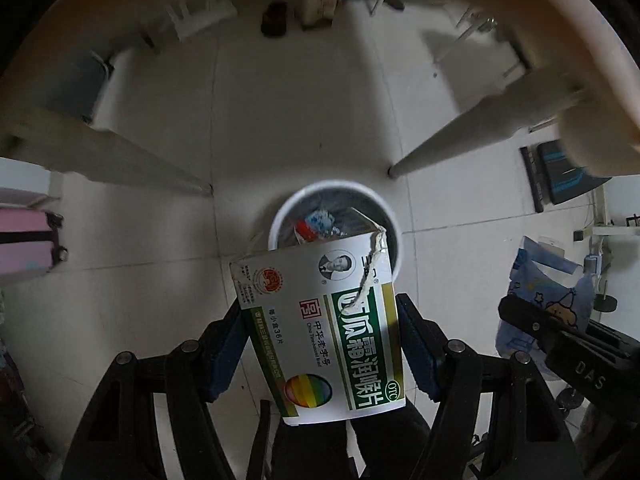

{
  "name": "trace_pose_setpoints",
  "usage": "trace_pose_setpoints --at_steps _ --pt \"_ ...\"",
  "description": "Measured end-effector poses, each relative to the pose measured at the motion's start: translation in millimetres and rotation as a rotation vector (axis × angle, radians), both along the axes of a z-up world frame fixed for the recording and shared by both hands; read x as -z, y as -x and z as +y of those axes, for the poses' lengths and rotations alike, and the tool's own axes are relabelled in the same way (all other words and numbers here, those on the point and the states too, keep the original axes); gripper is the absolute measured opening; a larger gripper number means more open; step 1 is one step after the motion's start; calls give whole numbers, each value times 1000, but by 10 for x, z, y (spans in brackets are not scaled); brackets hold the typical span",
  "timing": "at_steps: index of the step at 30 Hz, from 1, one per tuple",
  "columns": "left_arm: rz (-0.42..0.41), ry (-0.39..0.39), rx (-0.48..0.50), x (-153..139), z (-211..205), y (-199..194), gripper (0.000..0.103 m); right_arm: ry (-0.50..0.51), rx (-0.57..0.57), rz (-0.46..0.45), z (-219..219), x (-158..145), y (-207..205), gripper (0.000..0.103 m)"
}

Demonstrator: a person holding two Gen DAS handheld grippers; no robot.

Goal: Collect trash
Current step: 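Carry both items to the trash bin and open both tools to drop them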

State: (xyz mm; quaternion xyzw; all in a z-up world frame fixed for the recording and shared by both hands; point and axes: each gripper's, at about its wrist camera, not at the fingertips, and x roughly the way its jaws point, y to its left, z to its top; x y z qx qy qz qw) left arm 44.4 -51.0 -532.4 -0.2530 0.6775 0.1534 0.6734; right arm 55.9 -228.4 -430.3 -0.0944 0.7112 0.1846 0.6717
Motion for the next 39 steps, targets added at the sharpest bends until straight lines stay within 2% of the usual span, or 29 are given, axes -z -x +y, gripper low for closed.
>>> trace_pose_setpoints --at_steps 6,9,13,15,16,17,18,20,23,25,29,31,33,34,35,36,37,39 --pt "22 34 42 854 -46 -204 68 0 39 46 -126 886 -172 19" --pt "26 77 47 1089 -42 -239 69 -11 53 70 -179 1269 -249 19" --pt "30 165 -10 1354 22 -206 70 -35 58 98 -160 1657 -344 19" --pt "34 208 -58 1456 69 -146 84 -47 63 120 -116 1846 -367 20" --pt "35 221 -76 1477 89 -119 95 -53 67 129 -115 1913 -372 25" --pt "31 241 -96 1499 109 -80 98 -63 70 140 -105 1976 -375 29" --pt "33 245 -103 1498 142 -52 98 -67 71 144 -105 2028 -373 31" --pt "45 229 -116 1487 171 35 98 -79 69 148 -60 2110 -383 53" --pt "51 196 -138 1449 236 156 98 -119 77 164 -16 2190 -359 75" --pt "50 160 -147 1390 256 229 98 -148 72 173 -8 2195 -331 82" --pt "54 81 -160 1264 289 352 98 -212 45 188 38 2122 -257 88" --pt "58 50 -166 1239 320 413 98 -244 32 205 77 2059 -215 88" --pt "65 30 -168 1239 344 463 98 -203 -22 202 153 2027 -169 82" --pt "68 22 -170 1243 363 492 98 -192 -38 199 177 2002 -149 67" --pt "73 11 -173 1252 376 518 98 -184 -56 197 210 2014 -134 47" --pt "79 2 -172 1267 383 537 98 -178 -67 201 224 2034 -124 35" --pt "81 -3 -171 1294 381 547 98 -171 -77 207 243 2072 -118 27" --pt "89 -19 -166 1311 379 577 98 -146 -92 190 263 2123 -114 27"
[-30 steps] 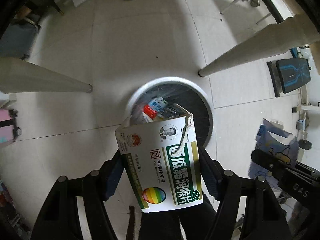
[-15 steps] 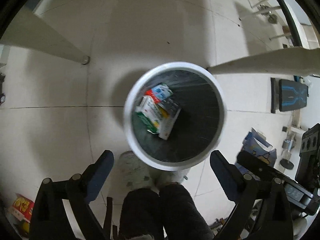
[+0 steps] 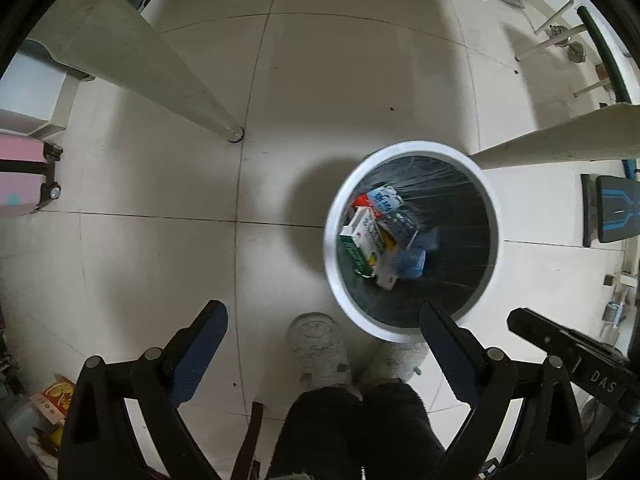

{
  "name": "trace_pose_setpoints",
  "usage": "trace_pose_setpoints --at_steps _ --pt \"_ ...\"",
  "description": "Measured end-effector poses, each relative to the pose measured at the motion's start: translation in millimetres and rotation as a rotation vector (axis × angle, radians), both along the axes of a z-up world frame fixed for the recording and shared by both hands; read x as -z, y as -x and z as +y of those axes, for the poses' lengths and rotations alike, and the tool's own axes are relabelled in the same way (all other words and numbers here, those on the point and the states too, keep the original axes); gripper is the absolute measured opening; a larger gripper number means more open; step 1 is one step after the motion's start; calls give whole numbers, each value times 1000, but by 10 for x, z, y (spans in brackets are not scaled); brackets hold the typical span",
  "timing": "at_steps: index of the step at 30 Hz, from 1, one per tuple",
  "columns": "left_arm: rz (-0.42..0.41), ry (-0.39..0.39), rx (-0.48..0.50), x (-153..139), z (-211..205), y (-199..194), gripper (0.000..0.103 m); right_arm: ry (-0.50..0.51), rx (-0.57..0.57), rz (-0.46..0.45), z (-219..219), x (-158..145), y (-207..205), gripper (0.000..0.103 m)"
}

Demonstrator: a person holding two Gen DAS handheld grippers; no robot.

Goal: Collect trash
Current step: 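Carry both items to the trash bin and open both tools to drop them, then raise both tools from the bin back toward the table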

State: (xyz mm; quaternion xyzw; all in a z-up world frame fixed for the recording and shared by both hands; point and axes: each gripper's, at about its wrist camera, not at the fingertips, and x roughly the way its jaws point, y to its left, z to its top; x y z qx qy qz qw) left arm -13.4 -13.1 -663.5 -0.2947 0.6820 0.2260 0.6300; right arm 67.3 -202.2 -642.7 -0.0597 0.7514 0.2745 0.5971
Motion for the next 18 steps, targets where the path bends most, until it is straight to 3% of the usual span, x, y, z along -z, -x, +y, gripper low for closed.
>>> trace_pose_setpoints --at_steps 3,4,6,7,8,13,18 --pt "7 -22 9 -2 -63 -3 98 86 -34 -89 29 -17 9 28" --pt "5 -25 14 -24 -88 -5 98 122 -48 -120 36 -38 18 36" --pt "3 -32 23 -100 -134 -5 98 180 -46 -165 16 -90 25 61" --pt "1 -33 27 -142 -160 -9 98 208 -48 -183 1 -116 20 82" --pt "-2 -35 33 -176 -183 -7 98 230 -53 -203 -10 -155 15 94" --pt "-14 -57 64 -517 -280 12 98 271 -76 -280 -79 -523 59 100" --pt "-37 -62 62 -1079 -340 76 98 263 -85 -322 -115 -1133 187 101"
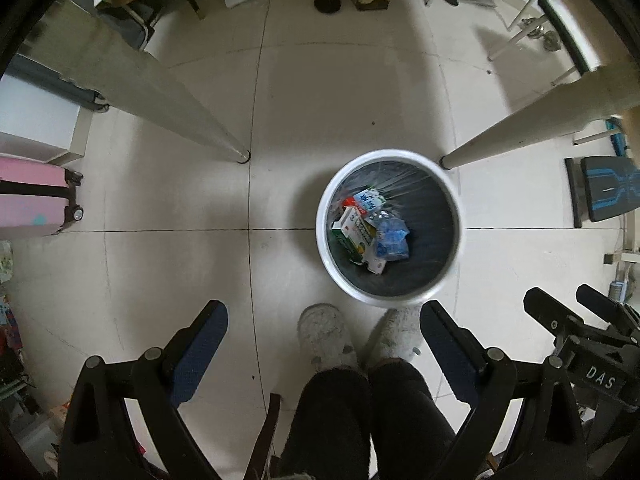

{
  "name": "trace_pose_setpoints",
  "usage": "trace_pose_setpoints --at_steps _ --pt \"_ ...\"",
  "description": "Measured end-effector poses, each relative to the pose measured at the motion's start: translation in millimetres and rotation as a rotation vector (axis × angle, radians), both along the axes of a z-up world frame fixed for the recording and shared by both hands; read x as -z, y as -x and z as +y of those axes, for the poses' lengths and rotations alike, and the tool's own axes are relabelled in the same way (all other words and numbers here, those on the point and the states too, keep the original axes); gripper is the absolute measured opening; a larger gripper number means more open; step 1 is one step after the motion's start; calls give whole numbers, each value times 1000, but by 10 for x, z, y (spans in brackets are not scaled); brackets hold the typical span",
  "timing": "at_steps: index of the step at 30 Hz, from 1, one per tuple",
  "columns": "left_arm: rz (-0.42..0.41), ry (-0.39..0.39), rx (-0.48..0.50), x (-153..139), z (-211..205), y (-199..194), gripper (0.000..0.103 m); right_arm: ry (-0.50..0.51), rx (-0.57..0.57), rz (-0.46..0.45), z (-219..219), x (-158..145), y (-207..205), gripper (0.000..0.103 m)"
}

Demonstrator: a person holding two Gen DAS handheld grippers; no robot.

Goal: Collect trash
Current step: 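Raise both tools from the bin back toward the table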

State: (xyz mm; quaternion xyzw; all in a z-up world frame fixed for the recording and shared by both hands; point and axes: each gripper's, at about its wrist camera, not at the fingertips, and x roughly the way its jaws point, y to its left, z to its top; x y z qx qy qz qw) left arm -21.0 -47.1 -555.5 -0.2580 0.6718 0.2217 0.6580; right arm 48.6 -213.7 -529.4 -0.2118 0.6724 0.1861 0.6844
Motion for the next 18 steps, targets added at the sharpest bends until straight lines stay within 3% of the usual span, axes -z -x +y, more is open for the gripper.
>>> trace_pose_setpoints --at_steps 10,15,18 --pt "-54 -5 -9 -1296 -110 209 98 -43 -23 -44 32 -1525 399 101" --pt "-103 -57 -17 -1936 -36 231 98 -97 -3 -45 91 -2272 513 101" --pt "-129 -88 -51 -2178 89 186 98 -140 1 -49 178 -2699 504 101"
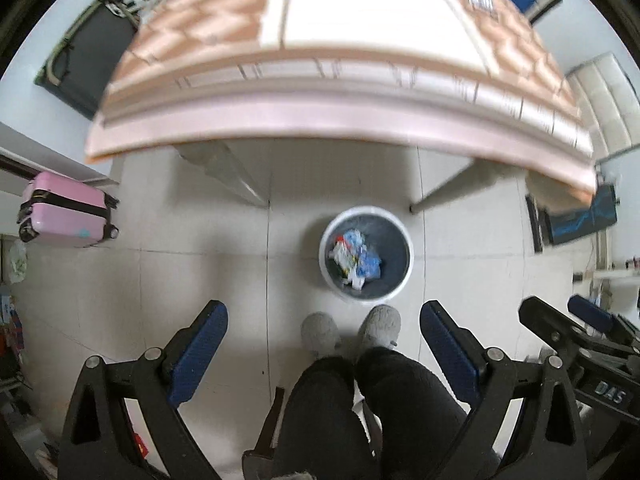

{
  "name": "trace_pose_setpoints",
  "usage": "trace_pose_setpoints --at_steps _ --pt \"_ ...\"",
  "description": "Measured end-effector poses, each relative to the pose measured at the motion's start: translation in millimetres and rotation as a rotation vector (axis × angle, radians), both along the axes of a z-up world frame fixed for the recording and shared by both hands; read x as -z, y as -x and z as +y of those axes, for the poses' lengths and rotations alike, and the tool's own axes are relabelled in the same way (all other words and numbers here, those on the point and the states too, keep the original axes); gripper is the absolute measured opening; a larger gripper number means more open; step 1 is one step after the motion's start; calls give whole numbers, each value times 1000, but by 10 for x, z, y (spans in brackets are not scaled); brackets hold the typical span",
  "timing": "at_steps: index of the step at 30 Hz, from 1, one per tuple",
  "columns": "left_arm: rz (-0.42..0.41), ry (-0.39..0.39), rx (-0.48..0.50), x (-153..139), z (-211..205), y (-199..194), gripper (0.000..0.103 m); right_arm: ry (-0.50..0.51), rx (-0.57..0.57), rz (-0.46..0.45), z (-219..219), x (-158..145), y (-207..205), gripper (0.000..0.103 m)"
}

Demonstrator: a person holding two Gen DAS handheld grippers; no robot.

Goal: Collect trash
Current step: 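Raise both tools from the bin back toward the table, then grasp the Doctor toothpaste box with left tool while right tool grasps the empty white box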

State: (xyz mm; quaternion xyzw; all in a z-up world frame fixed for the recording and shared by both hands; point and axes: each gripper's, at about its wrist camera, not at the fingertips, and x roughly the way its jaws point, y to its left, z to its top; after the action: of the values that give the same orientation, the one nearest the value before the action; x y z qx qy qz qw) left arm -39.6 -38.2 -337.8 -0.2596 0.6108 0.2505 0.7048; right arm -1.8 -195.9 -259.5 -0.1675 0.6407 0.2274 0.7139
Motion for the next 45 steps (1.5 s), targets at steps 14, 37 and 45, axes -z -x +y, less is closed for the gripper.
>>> trace_pose_setpoints --at_steps 14,37,45 --pt "33 -95 -214 -212 963 -1277 98 -90 -20 -101 947 -1324 -1878 101" --pt "-53 351 -816 107 2367 -3722 98 186 -247 -2 3480 -648 -5534 101" --pt "-40 407 -907 350 2672 -4048 76 182 -198 19 3322 -587 -5861 77"
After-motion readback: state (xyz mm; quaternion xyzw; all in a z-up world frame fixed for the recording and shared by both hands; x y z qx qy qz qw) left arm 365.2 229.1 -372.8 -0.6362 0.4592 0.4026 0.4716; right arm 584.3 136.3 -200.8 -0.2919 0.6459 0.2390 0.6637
